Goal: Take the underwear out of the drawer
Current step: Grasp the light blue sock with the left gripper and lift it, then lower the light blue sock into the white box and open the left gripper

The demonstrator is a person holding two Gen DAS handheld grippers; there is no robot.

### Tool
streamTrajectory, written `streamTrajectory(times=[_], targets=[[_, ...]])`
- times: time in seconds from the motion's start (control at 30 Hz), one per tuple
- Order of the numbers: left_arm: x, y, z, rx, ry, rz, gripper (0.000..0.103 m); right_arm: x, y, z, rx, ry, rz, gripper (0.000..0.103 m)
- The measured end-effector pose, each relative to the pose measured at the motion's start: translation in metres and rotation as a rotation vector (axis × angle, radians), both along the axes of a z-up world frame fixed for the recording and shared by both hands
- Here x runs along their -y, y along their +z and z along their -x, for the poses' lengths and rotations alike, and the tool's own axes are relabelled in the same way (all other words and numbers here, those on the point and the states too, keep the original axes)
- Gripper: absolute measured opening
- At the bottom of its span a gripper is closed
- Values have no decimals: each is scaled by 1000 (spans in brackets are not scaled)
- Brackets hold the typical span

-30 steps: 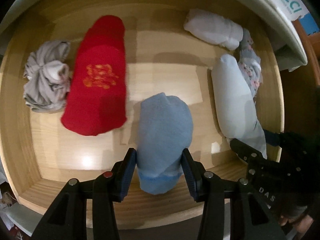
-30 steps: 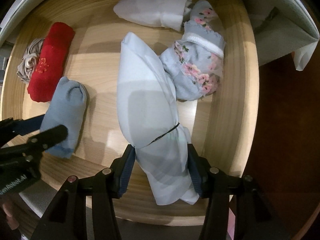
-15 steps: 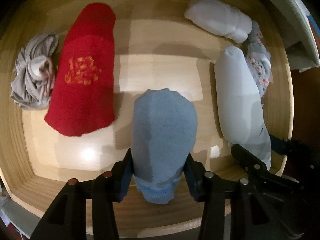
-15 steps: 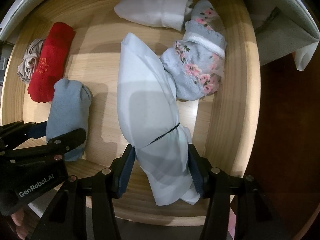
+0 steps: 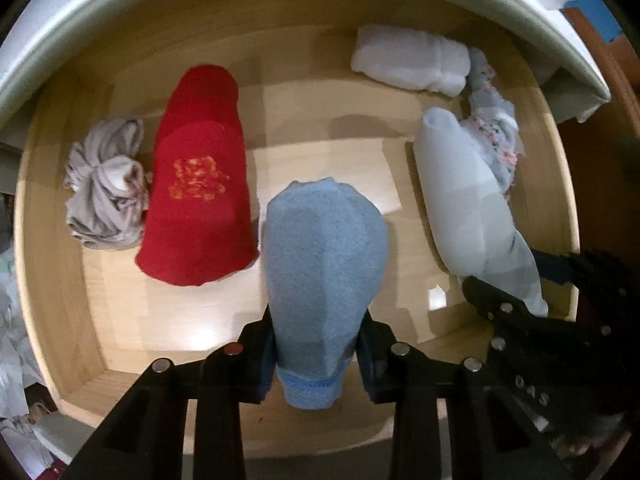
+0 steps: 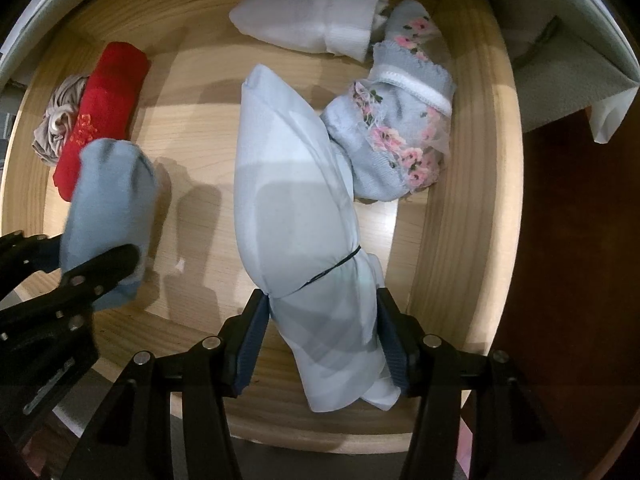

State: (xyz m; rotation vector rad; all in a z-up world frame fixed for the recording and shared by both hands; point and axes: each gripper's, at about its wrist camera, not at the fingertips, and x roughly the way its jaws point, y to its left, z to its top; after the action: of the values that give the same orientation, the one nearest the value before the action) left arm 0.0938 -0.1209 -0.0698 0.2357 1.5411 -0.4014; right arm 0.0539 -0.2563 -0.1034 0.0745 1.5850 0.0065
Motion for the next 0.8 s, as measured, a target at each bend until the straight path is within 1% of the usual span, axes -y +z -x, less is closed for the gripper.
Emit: streamTrajectory(times=[0.13,0.2,0.4,0.5,0.53,0.63,0.7,0.8], targets=[[-8,15,6,40,-20,-1,34,0,1,1,1,-1,2,52],[-7,23,17,63,-28,-3,34,0,0,1,1,0,4,52],[-16,45,32,112,-34,-9,34,-1,-2,-1,-2,0,13,52],[-35,59,35,140,-40,-7,34,-1,-1,0,-1,3,14,52],[-44,64,42,156,-41,-5,34,-1,-1,0,-1,4,14,52],[-66,89,41,189,-31,9,34,-1,-2,-1,-2,7,18,52],[-72,102,45,215,-27,22,34,-2,-3,-1,-1,10,19,52],[-80,124,40,255,-31,32,34,-2,-4,-1,1,13,17,52]])
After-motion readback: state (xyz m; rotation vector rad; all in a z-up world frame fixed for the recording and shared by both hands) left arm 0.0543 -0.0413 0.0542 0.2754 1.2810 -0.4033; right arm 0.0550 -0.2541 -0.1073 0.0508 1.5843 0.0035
